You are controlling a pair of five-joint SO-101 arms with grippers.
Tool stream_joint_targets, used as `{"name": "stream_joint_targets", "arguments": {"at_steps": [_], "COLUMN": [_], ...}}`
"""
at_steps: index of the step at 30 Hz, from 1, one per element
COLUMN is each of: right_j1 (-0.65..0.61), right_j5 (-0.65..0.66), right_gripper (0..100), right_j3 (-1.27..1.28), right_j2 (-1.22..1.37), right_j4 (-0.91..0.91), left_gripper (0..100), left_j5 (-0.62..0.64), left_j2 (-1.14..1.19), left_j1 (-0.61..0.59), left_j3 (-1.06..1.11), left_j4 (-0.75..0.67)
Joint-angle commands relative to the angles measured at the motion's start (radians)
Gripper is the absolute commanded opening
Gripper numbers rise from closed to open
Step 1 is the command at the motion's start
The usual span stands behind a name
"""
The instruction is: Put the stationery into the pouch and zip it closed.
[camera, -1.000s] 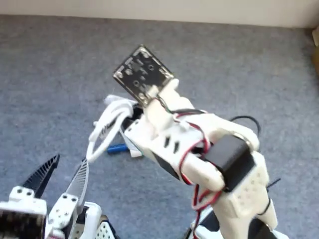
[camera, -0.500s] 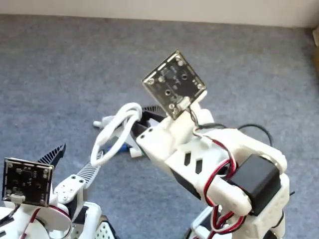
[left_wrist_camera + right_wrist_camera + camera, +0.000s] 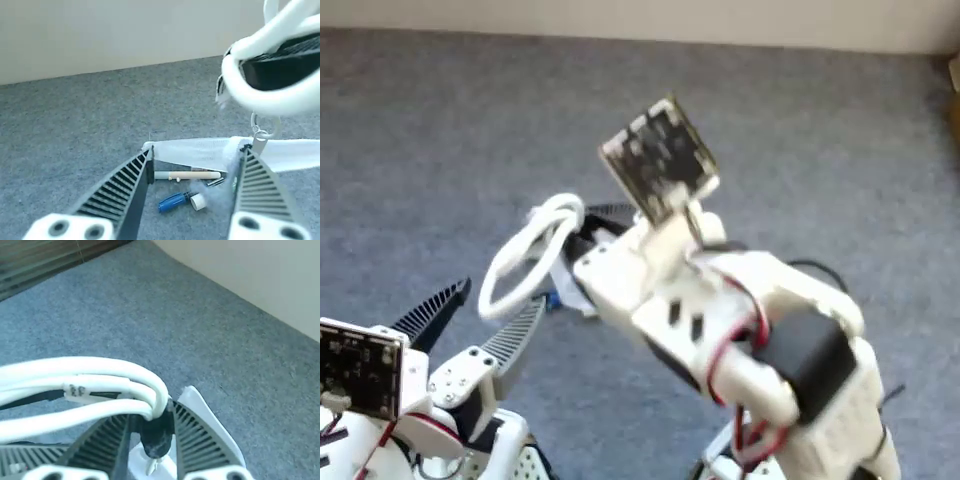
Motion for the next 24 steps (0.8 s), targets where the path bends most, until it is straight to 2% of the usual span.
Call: {"name": "stream_joint_targets", "arguments": {"at_steps": [1,4,11,15,19,24], "right_j1": [-0.062,-0.068,-0.068,-0.068,-0.068,-0.067], "right_j5": [-0.011,-0.008,-0.008,-0.009,-0.009,-0.008], "right_gripper": [0.5,0.5,0.5,0.5,0.5,0.5], "right_j3": [0.084,0.206,0.438,0.452,0.452,0.452], "right_j2": [-0.147,-0.228,-0.326,-0.338,-0.338,-0.340], "right_j4": [-0.113,-0.205,-0.360,-0.371,-0.371,-0.364], "left_gripper": [26,26,26,26,26,25], "left_j5": [0.052,0.055,0.055,0.054,0.051,-0.014], "left_j2": [0.035,0.030,0.030,0.033,0.030,0.024], "left_j1": [0.030,0.031,0.035,0.042,0.099,0.067], "left_j3": [0.058,0.124,0.150,0.194,0.252,0.262], "left_j4": [-0.069,-0.109,-0.104,-0.112,-0.112,-0.104]}}
